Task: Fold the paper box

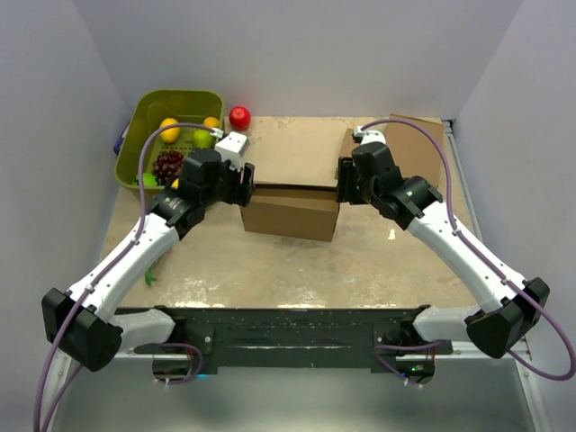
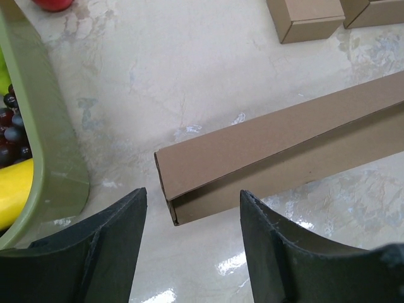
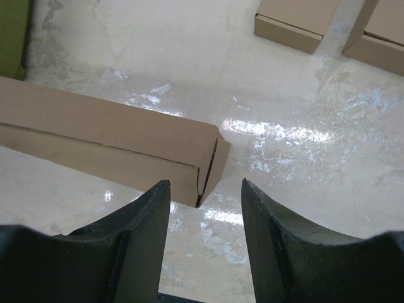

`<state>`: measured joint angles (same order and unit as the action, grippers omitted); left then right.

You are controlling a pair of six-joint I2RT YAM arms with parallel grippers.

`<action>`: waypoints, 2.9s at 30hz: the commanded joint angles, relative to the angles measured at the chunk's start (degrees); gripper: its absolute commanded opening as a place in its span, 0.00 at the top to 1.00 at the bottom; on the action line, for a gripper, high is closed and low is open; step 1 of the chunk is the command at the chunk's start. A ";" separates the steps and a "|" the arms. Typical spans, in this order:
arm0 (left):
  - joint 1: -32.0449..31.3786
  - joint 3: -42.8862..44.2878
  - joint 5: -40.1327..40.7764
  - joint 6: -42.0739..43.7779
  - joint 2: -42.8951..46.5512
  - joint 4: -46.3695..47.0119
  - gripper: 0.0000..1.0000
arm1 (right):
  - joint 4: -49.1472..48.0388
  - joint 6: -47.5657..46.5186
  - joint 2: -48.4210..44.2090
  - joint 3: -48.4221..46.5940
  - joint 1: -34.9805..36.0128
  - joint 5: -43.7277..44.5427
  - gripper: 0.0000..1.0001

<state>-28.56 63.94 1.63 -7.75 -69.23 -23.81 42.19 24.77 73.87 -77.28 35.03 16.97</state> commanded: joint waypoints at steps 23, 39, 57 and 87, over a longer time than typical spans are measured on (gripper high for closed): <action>0.87 -3.56 0.04 2.12 -0.29 4.74 0.76 | -4.75 -1.92 3.74 1.42 -0.05 0.43 0.77; 0.78 -9.71 -0.22 0.37 0.67 8.69 1.00 | -6.60 -0.78 1.82 7.04 0.04 0.52 1.00; 0.26 -15.86 0.92 -2.53 2.35 9.75 1.00 | -9.06 2.20 -2.67 16.89 3.11 6.05 1.00; -1.06 -14.21 -0.13 -5.88 5.51 6.50 0.49 | -0.98 6.43 -4.69 16.11 7.60 14.41 0.51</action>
<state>-28.95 46.63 5.67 -13.32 -63.57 -8.27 29.36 31.73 69.34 -59.35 42.68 31.99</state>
